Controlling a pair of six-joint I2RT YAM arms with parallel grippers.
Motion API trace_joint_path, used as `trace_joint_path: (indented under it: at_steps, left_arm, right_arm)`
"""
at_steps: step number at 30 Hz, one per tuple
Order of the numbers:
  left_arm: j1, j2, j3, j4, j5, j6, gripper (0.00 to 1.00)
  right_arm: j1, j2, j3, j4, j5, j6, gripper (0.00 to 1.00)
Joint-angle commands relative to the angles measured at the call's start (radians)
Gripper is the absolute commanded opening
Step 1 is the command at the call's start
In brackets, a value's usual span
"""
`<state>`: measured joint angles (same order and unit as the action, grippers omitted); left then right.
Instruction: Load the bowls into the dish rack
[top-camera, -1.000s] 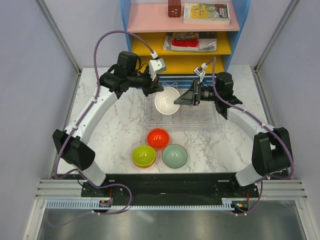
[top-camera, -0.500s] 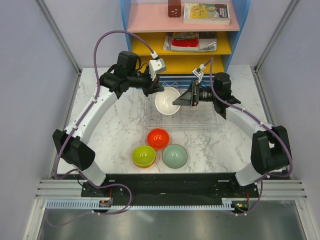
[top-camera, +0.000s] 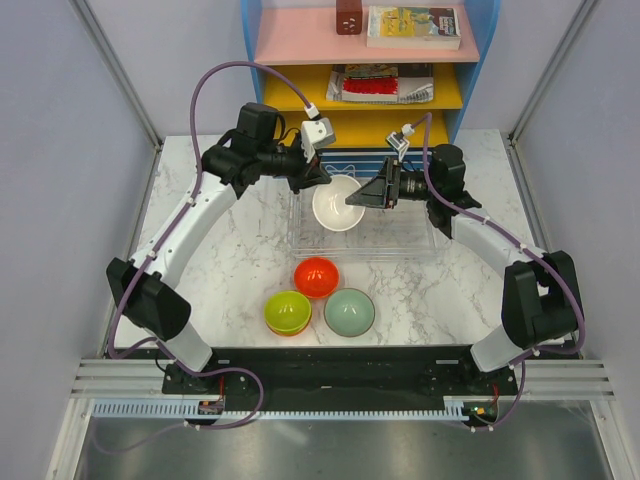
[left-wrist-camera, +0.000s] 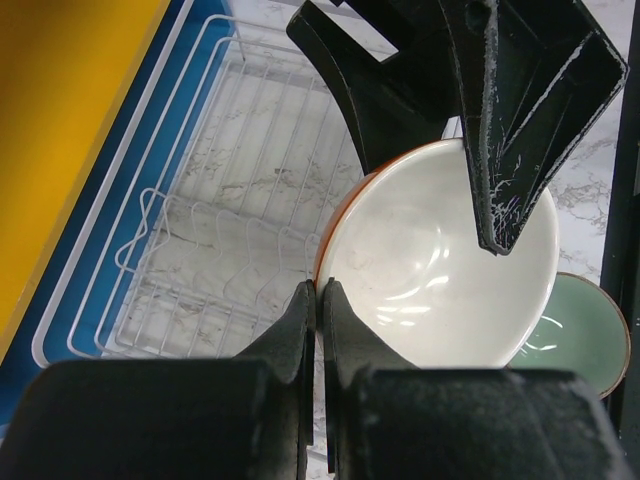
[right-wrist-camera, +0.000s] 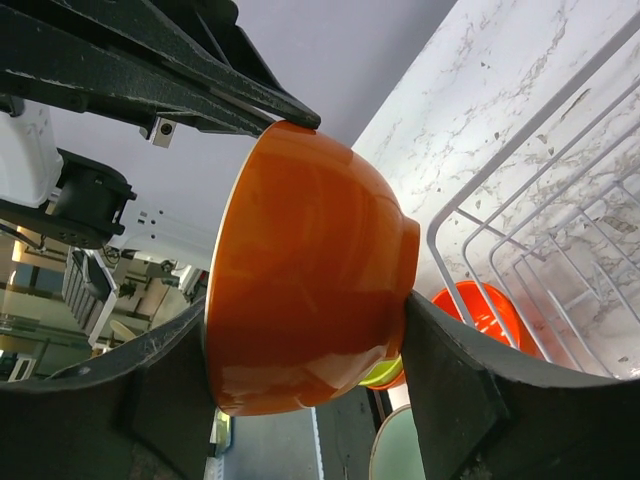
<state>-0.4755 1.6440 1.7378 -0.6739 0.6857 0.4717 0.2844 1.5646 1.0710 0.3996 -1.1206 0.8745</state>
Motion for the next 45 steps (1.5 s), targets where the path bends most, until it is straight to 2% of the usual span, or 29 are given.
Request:
trace_joint_path:
  at_steps: [1,2,3,4,8,10,11,12,13,14,15,19,21,24,26,27,29,33,37,42,45]
  left_arm:
    - [-0.009,0.008,0.014,0.043,0.038,-0.024,0.02]
    - [-0.009,0.008,0.016,0.045,0.035,-0.024,0.02]
    - [-0.011,0.007,0.014,0.043,0.037,-0.024,0.02]
    - [-0.009,0.008,0.012,0.043,0.037,-0.024,0.02]
    - [-0.009,0.013,0.009,0.045,0.022,-0.027,0.04]
    - [-0.008,0.01,-0.006,0.046,0.012,-0.027,0.24]
    - [-0.006,0.001,-0.015,0.05,0.002,-0.028,0.48]
    - [-0.005,-0.007,-0.042,0.054,-0.005,-0.024,0.57]
    - [0.008,-0.015,-0.058,0.062,-0.009,-0.025,0.67]
    - [0.017,-0.022,-0.075,0.071,-0.008,-0.028,0.83]
    - [0.026,-0.042,-0.108,0.089,-0.009,-0.036,0.91]
    - [0.116,-0.099,-0.187,0.131,0.005,-0.064,0.98]
    - [0.156,-0.148,-0.239,0.148,0.021,-0.085,1.0]
    - [0.236,-0.211,-0.337,0.154,0.041,-0.1,1.0]
    - [0.282,-0.288,-0.403,0.168,0.058,-0.102,1.0]
    - [0.31,-0.315,-0.472,0.174,0.057,-0.099,1.0]
    - [0.327,-0.387,-0.564,0.192,0.052,-0.099,1.0]
    - [0.403,-0.475,-0.678,0.212,0.063,-0.107,1.0]
    - [0.507,-0.507,-0.748,0.235,0.144,-0.127,1.0]
    - [0.644,-0.495,-0.785,0.246,0.291,-0.127,1.0]
    - [0.679,-0.49,-0.802,0.249,0.356,-0.127,1.0]
  right_arm:
    - [0.002,-0.018,-0.005,0.105,-0.024,0.038,0.41]
    - [0.001,-0.017,-0.005,0.108,-0.024,0.04,0.27]
    - [0.001,-0.015,-0.005,0.113,-0.03,0.046,0.19]
    - [0.002,-0.014,-0.005,0.113,-0.031,0.049,0.02]
    - [0.004,-0.011,-0.008,0.111,-0.027,0.046,0.0]
    - [0.002,-0.017,-0.003,0.05,-0.006,-0.017,0.0]
    - [0.001,-0.018,0.004,0.009,0.007,-0.05,0.0]
    - [0.001,-0.021,0.026,-0.092,0.021,-0.089,0.0]
    - [0.001,-0.021,0.035,-0.128,0.033,-0.15,0.0]
    - [0.001,-0.023,0.04,-0.149,0.041,-0.166,0.0]
    - [0.001,-0.021,0.047,-0.184,0.045,-0.183,0.0]
    - [0.001,-0.025,0.079,-0.303,0.099,-0.278,0.0]
    - [0.001,-0.028,0.136,-0.463,0.182,-0.415,0.0]
    - [0.006,-0.034,0.231,-0.657,0.37,-0.627,0.0]
    - [0.019,-0.037,0.305,-0.731,0.5,-0.712,0.0]
    - [0.039,-0.035,0.326,-0.78,0.63,-0.809,0.0]
    - [0.067,-0.012,0.392,-0.83,0.775,-0.88,0.0]
    - [0.145,0.064,0.503,-0.895,1.101,-1.13,0.0]
    - [0.194,0.13,0.566,-0.906,1.277,-1.305,0.0]
    - [0.228,0.205,0.632,-0.895,1.364,-1.428,0.0]
    - [0.237,0.259,0.687,-0.892,1.398,-1.463,0.0]
